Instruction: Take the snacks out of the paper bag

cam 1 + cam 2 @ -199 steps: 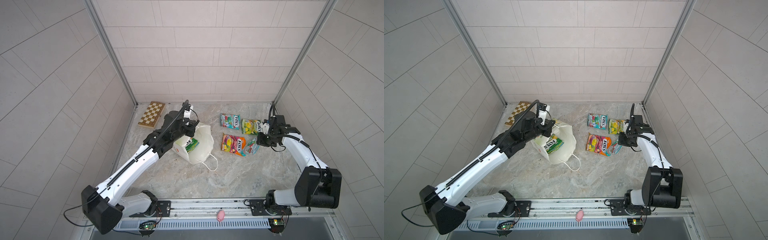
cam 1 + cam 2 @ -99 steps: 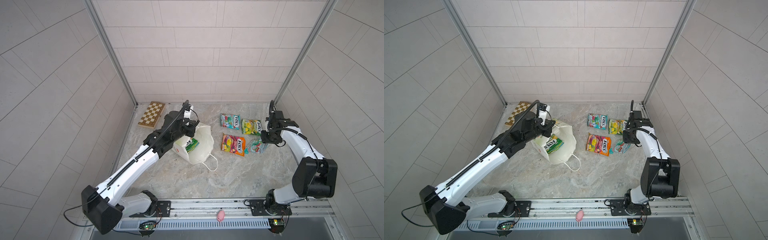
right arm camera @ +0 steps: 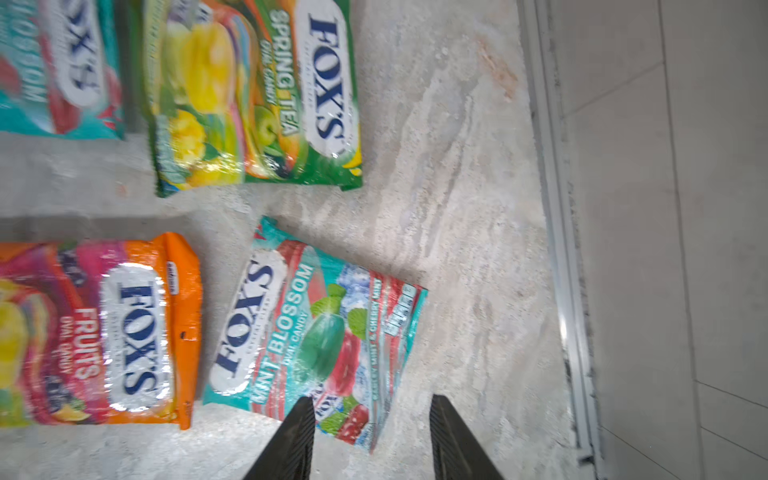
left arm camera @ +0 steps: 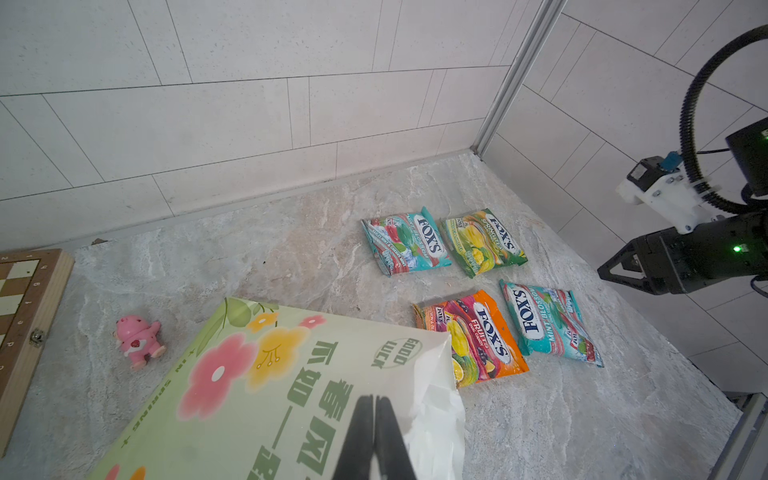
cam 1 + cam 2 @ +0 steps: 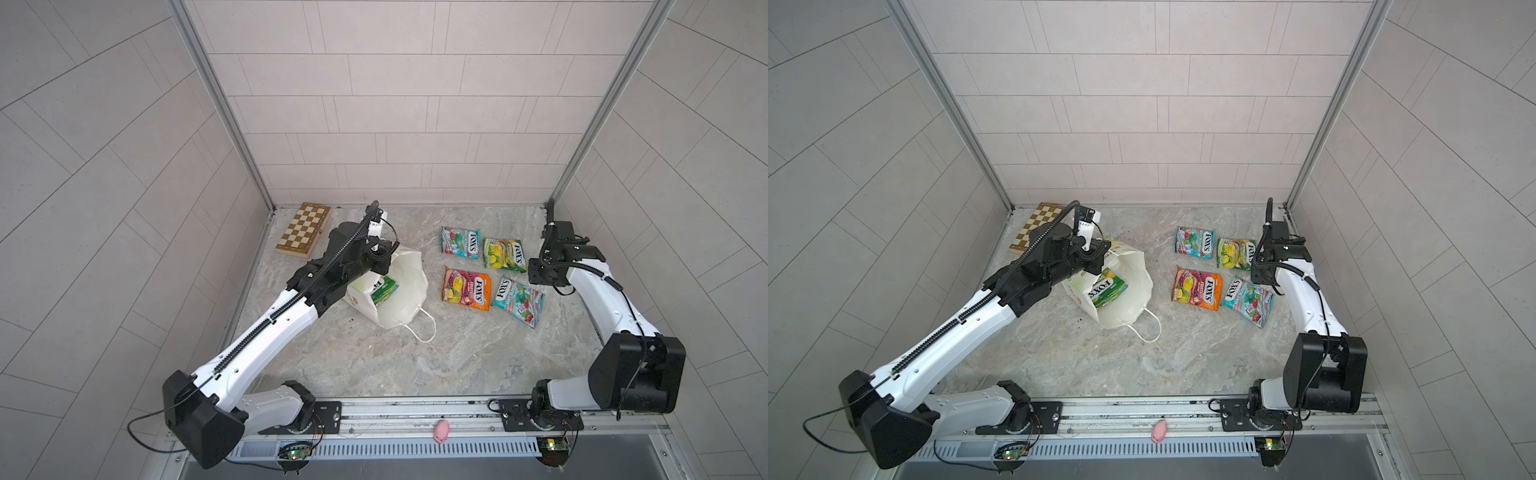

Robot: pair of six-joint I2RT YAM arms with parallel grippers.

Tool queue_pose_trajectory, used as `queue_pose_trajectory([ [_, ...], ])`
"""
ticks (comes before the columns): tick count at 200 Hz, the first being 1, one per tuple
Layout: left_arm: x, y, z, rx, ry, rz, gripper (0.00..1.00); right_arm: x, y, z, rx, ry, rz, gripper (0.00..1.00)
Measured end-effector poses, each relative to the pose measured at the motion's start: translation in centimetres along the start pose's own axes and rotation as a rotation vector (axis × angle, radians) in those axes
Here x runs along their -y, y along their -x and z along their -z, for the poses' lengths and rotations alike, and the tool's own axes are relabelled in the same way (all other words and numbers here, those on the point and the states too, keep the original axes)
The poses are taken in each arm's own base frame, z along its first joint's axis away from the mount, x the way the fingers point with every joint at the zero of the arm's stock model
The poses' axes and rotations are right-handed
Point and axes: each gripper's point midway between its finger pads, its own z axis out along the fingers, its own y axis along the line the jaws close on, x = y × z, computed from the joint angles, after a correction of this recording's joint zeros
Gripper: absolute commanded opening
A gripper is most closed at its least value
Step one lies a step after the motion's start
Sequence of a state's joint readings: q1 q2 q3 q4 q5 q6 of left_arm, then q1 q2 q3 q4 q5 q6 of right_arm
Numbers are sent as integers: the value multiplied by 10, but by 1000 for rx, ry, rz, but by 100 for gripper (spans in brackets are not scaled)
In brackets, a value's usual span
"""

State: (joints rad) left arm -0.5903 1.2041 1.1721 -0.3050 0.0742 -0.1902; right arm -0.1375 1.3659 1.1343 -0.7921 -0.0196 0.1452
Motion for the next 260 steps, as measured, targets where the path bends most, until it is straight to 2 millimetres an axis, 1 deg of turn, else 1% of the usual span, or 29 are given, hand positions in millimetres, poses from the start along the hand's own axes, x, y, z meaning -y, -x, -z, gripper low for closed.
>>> queue_pose_trajectory([
  [31, 1, 0, 0, -2, -6, -2, 0, -41, -13, 8, 76, 232, -50, 45],
  [49, 2, -1, 0, -3, -10, -4, 0, -69, -19, 19, 127, 368, -62, 46],
  [65, 3, -1, 0, -4, -15, -5, 0, -97, -22, 34, 173, 476, -41, 46],
  [89, 5, -1, 0, -7, -28, -5, 0, -144, -29, 65, 243, 639, 19, 46],
  [111, 7, -2, 0, -9, -41, -5, 0, -181, -37, 89, 265, 765, 72, 46],
  [158, 11, -3, 1, -11, -64, -5, 0, -249, -61, 123, 232, 939, 212, 46],
  [178, 11, -2, 2, -8, -66, -5, 0, -274, -72, 129, 206, 981, 273, 44],
  [198, 12, -1, 4, -1, -69, -5, 0, -295, -85, 130, 171, 1001, 325, 42],
  [237, 13, 2, 8, 13, -72, -6, 0, -328, -110, 121, 111, 1004, 400, 42],
  [260, 13, 3, 9, 16, -73, -6, 0, -345, -119, 112, 87, 995, 416, 41],
])
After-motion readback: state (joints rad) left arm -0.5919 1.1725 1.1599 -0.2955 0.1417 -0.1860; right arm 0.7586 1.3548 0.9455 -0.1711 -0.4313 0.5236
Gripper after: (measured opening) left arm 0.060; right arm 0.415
